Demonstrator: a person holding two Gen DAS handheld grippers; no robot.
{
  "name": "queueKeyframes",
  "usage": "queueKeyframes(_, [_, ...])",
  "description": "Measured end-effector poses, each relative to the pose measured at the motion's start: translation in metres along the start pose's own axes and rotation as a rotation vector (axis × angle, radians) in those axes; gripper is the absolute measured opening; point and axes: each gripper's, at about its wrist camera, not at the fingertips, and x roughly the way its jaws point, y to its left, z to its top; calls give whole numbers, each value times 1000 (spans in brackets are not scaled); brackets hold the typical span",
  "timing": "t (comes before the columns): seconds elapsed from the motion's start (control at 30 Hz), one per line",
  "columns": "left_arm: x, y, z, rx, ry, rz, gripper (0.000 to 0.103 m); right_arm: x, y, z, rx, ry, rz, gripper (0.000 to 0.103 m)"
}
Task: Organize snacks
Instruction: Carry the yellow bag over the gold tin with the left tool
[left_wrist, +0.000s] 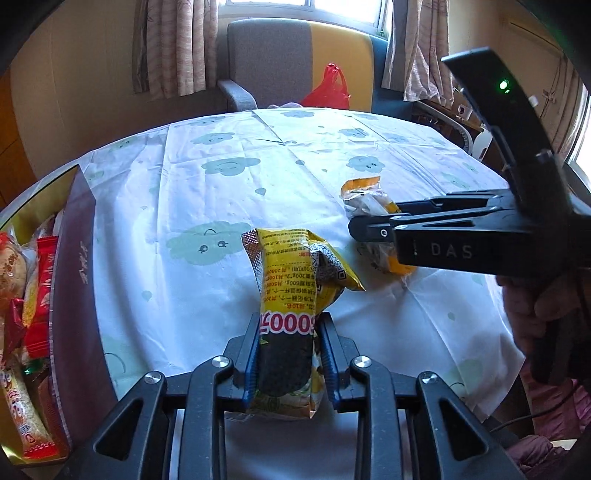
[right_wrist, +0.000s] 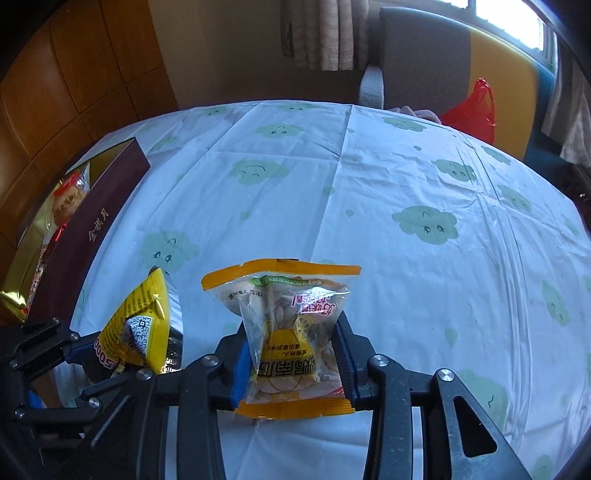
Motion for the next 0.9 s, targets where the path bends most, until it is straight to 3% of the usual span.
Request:
queueKeyframes(0.2, [-31,15,6,-54,-64,19,28,0,1,-2,0,-21,-4,40])
queueKeyframes(0.33, [-59,40,11,-149,-112,28,28,1,3,-3,-3,-29,-18,41])
queueKeyframes(0.43, [-86,67,12,-223,-161,76,28,1,3,-3,0,-30,-18,41])
queueKeyframes(0.6, [-128,129,0,-389,-216,242,28,2,4,-3,-6,-26,-28,41])
queueKeyframes(0.77, [-146,190,-29,-566,-178,430,28,2,6,-3,-17,-27,-41,41])
queueKeyframes(0.9, [-151,211,-52,-619,-139,549,28,3,8,-3,-31,-27,-53,41])
